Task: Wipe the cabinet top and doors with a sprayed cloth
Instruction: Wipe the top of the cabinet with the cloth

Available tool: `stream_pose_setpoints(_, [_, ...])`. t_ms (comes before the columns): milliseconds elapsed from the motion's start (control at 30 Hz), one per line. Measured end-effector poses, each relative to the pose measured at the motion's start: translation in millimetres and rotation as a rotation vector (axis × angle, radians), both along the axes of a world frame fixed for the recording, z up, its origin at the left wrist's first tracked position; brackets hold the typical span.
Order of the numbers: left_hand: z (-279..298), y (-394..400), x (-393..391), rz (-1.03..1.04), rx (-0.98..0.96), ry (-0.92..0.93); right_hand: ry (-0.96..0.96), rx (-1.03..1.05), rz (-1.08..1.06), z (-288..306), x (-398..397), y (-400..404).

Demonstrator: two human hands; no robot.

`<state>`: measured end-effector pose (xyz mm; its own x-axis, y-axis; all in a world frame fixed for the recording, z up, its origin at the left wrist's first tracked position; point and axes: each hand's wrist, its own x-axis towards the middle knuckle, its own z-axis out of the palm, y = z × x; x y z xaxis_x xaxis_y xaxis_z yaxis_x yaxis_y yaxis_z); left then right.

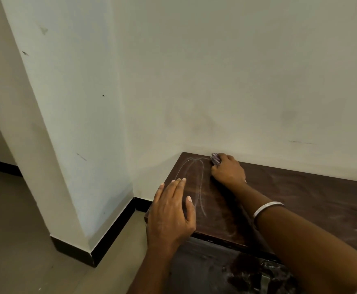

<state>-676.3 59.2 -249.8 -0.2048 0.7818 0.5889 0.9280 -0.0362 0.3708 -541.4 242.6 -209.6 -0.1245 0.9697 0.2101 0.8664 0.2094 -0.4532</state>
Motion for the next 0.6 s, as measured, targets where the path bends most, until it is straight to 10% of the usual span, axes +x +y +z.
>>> stream_pose_setpoints(600, [2.0, -1.7, 0.4, -0.032, 0.005, -0.017, 0.022, 0.017, -0.058, -4.1, 28.0, 17.2])
